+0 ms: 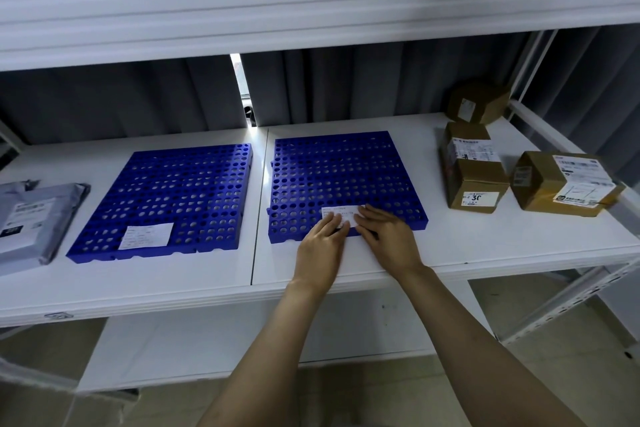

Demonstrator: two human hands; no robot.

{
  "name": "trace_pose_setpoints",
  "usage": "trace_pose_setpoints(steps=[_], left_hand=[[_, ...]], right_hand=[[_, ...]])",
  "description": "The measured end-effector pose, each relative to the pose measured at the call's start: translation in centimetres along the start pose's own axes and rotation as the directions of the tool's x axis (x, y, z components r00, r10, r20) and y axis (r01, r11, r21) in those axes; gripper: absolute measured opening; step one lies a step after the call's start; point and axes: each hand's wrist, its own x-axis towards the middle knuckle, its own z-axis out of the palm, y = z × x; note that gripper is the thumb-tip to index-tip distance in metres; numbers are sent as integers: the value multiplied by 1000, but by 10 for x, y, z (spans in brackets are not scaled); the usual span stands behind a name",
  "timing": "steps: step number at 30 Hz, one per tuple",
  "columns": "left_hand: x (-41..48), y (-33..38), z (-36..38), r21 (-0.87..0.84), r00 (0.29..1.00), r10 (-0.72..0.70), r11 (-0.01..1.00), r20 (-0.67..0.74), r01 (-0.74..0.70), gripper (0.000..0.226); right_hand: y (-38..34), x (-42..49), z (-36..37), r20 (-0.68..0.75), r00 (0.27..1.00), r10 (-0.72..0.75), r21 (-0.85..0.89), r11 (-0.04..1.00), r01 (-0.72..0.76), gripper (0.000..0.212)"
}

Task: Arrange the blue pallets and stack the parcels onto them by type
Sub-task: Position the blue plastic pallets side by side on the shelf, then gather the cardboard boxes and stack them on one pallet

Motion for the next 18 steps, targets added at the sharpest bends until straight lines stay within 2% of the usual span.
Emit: trace_pose_setpoints(steps=[7, 13, 18], left_hand=[[2, 5, -3, -28, 999, -38, 999, 5, 39, 30], [2, 7, -5, -6, 998, 1, 1000, -66, -2, 29], [18, 32, -13, -1, 988, 73, 997, -133, -74, 35]], right_hand=[[-1, 0, -1, -3, 1000, 17, 29, 999, -17, 25], [-1, -5, -2, -89, 996, -9, 40, 999, 13, 26], [4, -3, -31, -212, 974, 77, 51, 996, -68, 34]])
